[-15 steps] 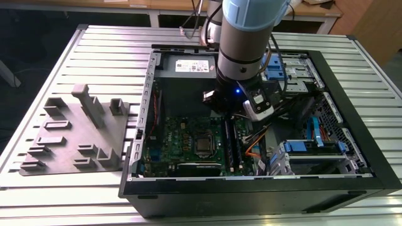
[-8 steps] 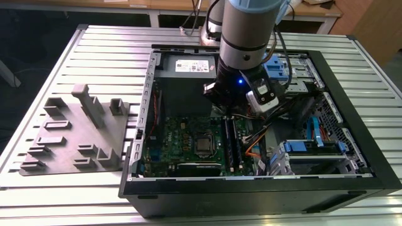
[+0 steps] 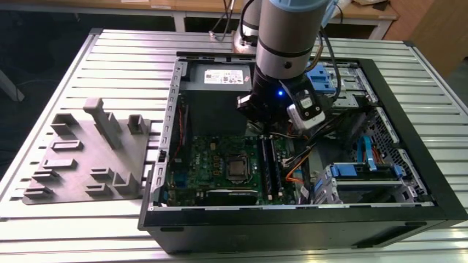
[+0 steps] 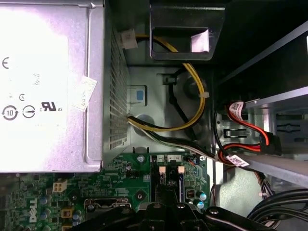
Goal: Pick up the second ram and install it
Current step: 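Press down the second ram until it locks into place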
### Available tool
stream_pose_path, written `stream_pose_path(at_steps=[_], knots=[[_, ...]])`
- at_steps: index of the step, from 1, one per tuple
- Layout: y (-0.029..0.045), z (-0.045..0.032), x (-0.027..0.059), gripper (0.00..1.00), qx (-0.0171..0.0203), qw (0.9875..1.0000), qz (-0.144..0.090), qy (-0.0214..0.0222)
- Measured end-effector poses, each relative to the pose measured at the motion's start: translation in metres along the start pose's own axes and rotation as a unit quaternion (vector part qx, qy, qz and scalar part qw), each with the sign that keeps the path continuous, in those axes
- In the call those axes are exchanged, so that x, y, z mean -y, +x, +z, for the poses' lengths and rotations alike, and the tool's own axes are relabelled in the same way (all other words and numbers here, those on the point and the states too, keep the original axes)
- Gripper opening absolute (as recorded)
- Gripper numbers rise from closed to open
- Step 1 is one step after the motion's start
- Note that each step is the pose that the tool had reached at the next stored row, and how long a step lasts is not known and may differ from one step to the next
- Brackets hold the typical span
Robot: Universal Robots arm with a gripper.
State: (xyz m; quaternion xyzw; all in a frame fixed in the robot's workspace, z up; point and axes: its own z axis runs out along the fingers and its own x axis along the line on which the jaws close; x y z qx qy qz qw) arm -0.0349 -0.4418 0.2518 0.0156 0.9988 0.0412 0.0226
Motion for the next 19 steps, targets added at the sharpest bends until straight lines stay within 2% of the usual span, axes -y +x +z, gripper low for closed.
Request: stream_pose_path(at_steps=[6, 19], knots=[[-0.0002, -0.0002, 0.0039, 0.07, 0.0001, 1.0, 0.0, 0.0007], [-0.0007, -0.0014, 0.0191, 0.07, 0.0001, 1.0, 0.0, 0.0013]])
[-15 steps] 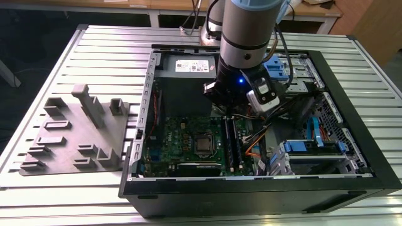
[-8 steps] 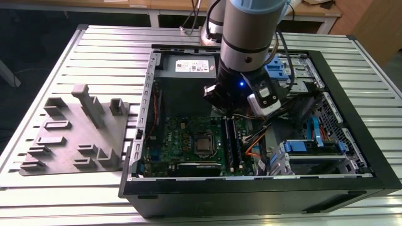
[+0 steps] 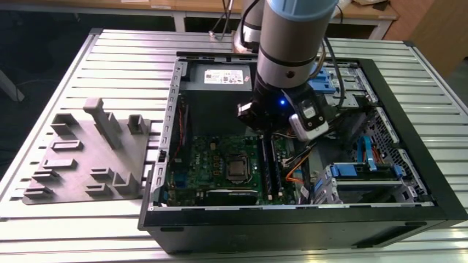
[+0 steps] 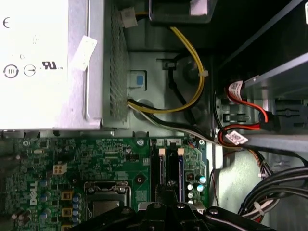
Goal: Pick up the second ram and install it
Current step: 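Press down the second ram until it locks into place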
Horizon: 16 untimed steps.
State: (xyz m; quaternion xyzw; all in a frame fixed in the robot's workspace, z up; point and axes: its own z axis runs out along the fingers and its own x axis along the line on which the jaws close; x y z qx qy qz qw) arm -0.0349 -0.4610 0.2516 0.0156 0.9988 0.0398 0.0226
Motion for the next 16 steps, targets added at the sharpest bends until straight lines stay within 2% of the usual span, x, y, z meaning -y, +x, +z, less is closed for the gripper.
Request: stream_pose_path(at_steps=[16], knots=[[-0.0004, -0.0006, 0.0134, 0.07, 0.0, 1.0, 0.0, 0.0022]])
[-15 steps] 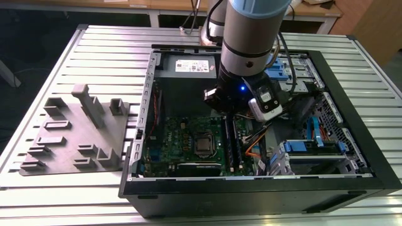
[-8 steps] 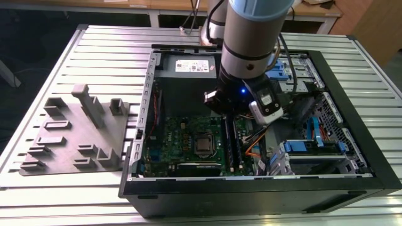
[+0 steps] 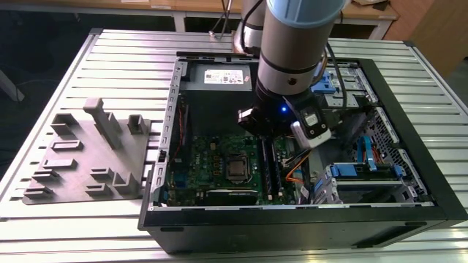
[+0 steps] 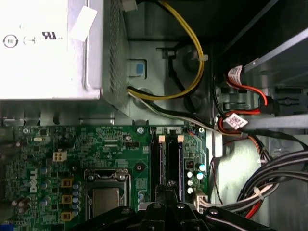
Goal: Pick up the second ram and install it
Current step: 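Press down the second ram until it locks into place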
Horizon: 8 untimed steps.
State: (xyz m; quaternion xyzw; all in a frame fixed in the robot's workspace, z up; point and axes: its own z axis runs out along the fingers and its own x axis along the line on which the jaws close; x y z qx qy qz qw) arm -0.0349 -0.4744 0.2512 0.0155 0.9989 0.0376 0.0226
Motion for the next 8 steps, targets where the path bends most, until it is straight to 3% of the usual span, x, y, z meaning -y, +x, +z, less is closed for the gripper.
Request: stream_pose_path(at_steps=[8], knots=[[-0.0004, -0.0009, 0.0133, 0.07, 0.0, 1.0, 0.0, 0.0004]])
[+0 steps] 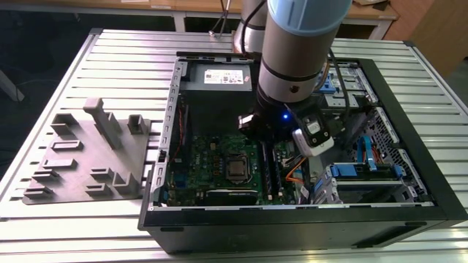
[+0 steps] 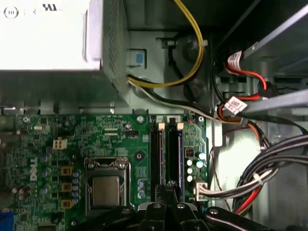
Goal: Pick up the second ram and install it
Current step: 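Press down the second ram until it locks into place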
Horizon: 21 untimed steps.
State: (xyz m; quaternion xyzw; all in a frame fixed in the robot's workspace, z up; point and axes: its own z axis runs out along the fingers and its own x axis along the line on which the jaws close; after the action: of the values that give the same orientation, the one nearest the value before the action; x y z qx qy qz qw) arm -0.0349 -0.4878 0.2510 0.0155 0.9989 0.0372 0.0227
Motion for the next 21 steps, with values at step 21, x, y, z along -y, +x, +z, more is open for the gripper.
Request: stream_pose_path(at_steps=[21], knots=[[-0.0008, -0.0011, 0.0258, 0.07, 0.0001, 1.0, 0.0, 0.0015]])
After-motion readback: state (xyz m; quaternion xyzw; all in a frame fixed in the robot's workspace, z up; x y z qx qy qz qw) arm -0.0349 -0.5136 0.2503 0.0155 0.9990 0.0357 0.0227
